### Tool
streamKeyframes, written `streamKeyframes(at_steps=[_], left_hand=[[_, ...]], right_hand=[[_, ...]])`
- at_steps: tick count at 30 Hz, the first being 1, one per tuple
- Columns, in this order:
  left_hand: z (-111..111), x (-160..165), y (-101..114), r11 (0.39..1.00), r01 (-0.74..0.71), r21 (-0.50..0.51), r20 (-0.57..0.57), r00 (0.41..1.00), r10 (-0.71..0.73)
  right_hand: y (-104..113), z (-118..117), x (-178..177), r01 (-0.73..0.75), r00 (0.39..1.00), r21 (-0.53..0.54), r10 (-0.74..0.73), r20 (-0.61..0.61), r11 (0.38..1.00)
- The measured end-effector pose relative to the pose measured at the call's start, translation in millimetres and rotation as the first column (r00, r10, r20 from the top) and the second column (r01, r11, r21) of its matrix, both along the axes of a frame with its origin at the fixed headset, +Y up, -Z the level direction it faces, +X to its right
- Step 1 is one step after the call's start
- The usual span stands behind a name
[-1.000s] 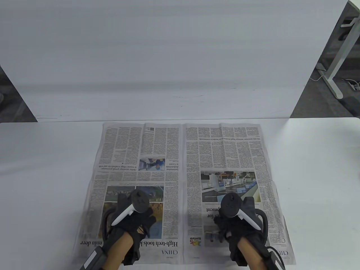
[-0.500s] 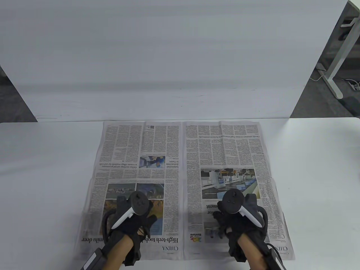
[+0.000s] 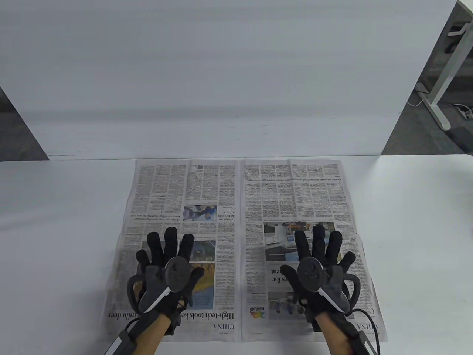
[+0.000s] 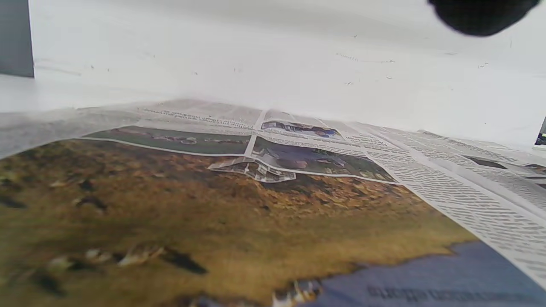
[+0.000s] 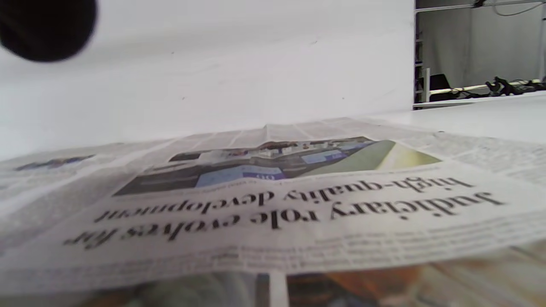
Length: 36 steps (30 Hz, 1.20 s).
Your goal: Unfold folded newspaper and lay flat
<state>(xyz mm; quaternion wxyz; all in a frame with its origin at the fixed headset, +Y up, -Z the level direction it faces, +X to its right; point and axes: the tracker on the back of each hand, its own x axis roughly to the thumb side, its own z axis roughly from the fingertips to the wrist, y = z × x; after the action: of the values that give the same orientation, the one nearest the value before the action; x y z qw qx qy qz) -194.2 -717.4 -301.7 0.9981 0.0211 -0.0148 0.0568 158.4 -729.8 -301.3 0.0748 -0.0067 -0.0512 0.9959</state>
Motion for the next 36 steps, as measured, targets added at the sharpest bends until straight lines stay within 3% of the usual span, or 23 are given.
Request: streamKeyframes(at_steps=[5,36], left_hand=[[-0.5,1.0,-5.6,0.999,0.008,-0.049,0.015,1.0,-0.007],[-3.2,1.8,-8.0,0.992,-0.002,-0.123,0.008,1.0,0.003]], right_hand=[[0.0,3.5,-5.0,0.019,0.999,-0.028,-0.02,-0.029,0.999],[-1.0,4.8,-3.0,0.071,0.996,-0.117,-0.077,-0.043,0.991]])
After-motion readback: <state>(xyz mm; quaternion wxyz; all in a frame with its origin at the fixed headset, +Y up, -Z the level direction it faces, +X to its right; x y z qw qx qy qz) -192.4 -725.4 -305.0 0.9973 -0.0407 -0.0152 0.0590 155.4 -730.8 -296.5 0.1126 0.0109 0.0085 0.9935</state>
